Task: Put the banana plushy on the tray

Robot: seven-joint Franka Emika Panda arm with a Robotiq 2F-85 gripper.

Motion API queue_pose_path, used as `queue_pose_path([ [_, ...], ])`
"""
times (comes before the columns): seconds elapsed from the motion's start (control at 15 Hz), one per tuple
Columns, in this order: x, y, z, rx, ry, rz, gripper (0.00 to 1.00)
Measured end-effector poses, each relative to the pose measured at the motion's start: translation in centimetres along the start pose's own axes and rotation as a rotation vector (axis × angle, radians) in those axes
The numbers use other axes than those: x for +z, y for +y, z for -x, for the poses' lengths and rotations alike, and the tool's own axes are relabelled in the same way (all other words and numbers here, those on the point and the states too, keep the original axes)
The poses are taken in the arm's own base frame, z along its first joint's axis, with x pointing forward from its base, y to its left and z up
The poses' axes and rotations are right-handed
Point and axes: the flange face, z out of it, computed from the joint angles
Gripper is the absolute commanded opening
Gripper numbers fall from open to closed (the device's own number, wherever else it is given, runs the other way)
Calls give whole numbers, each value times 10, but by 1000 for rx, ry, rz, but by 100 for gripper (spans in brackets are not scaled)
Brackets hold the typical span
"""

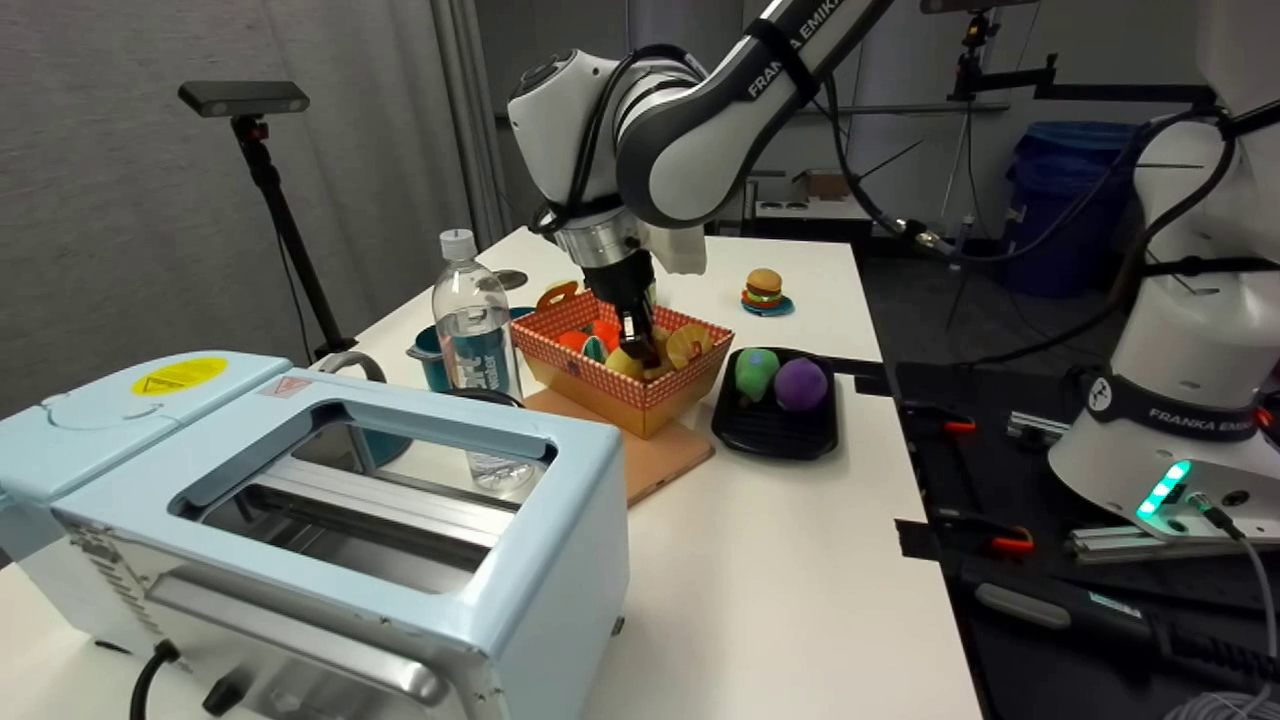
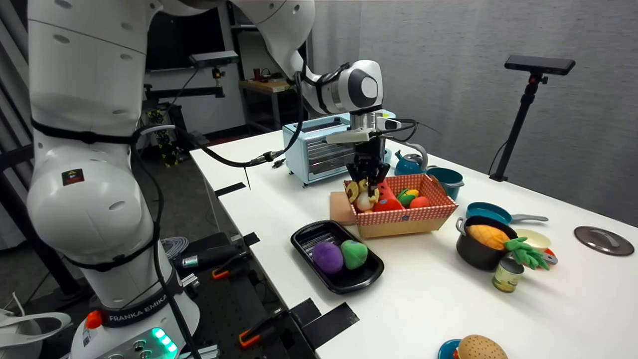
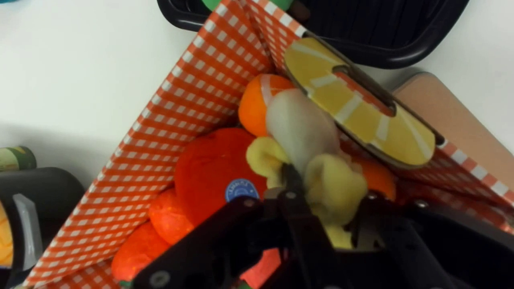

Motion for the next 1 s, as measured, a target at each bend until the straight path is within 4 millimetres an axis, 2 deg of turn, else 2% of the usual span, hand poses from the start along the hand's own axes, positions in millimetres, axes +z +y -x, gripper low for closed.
queue_pose_path([
  [0.13,-1,1,-1,1,3,0,3],
  [0.2,-2,2,-1,3,6,0,1],
  [0.4,-9,8,-3,15,22,1,3],
  [1.0,-57,32,2,72,130,1,3],
])
